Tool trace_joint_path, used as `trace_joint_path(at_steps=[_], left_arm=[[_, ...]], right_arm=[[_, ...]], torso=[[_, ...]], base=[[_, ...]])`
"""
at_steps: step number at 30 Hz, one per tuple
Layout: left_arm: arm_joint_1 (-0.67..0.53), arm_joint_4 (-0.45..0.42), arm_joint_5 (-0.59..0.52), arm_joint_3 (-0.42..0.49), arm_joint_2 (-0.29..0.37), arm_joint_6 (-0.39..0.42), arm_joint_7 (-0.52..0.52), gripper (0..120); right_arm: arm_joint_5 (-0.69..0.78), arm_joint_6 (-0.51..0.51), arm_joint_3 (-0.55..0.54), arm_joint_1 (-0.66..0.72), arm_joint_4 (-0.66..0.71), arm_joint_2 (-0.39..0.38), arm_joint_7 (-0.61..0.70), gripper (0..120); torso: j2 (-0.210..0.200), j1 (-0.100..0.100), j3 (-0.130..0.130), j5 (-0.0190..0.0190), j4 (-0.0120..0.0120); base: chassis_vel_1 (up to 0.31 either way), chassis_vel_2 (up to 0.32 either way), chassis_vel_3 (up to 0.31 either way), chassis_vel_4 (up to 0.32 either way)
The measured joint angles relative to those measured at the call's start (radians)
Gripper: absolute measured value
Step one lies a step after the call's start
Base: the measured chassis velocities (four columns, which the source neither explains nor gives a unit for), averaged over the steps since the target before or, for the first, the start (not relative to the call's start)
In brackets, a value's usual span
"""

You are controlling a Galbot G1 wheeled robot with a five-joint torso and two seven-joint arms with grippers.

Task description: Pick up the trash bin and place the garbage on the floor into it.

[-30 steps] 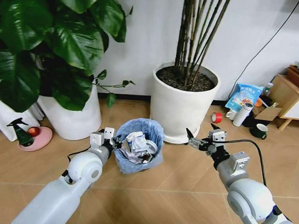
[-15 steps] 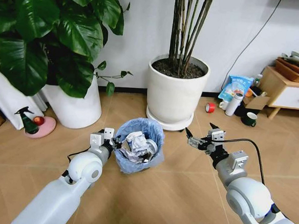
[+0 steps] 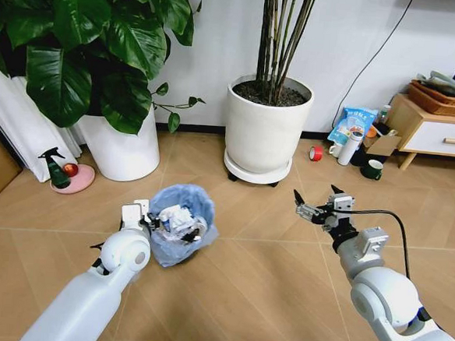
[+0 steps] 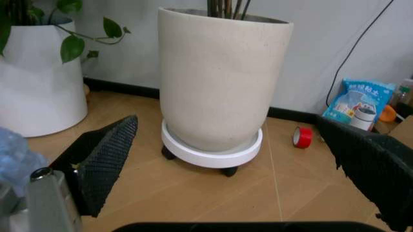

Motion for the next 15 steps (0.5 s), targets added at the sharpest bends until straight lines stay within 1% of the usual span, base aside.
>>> trace_joint_path(at_steps=[1, 2, 5, 6, 10, 15], left_arm=[[0.0, 0.017, -0.009, -0.007, -0.004, -0.001, -0.008, 0], [0.0, 0.017, -0.009, -0.007, -0.004, -0.001, -0.008, 0], [-0.002, 0.059, -0.04, -0.027, -0.014, -0.006, -0.023, 0], [-0.002, 0.059, -0.04, -0.027, -0.014, -0.006, -0.023, 0], [-0.004, 0.08, -0.098, -0.039, -0.023, -0.019, -0.065, 0], [-0.004, 0.096, -0.101, -0.042, -0.027, -0.034, -0.065, 0]], right_arm=[[-0.001, 0.002, 0.0, -0.002, -0.002, 0.002, 0.0, 100], [-0.001, 0.002, 0.0, -0.002, -0.002, 0.002, 0.0, 100], [-0.003, 0.006, 0.001, -0.004, -0.005, 0.007, 0.0, 100], [-0.003, 0.006, 0.001, -0.004, -0.005, 0.007, 0.0, 100], [-0.005, 0.008, 0.003, -0.002, -0.007, 0.008, 0.0, 100], [-0.005, 0.011, 0.004, 0.0, -0.01, 0.009, 0.0, 100]], torso=[[0.0, 0.0, 0.0, -0.0008, 0.0], [0.0, 0.0, 0.0, -0.0008, 0.0], [0.0, 0.0, 0.0, -0.0003, -0.0001], [0.0, 0.0, 0.0, -0.0003, -0.0001], [0.0, 0.0, 0.0, -0.0003, -0.0001], [0.0, 0.0, 0.0, -0.0001, 0.0]], base=[[0.0, 0.0, 0.0, 0.0], [0.0, 0.0, 0.0, 0.0], [0.0, 0.0, 0.0, 0.0], [0.0, 0.0, 0.0, 0.0], [0.0, 0.0, 0.0, 0.0], [0.0, 0.0, 0.0, 0.0]])
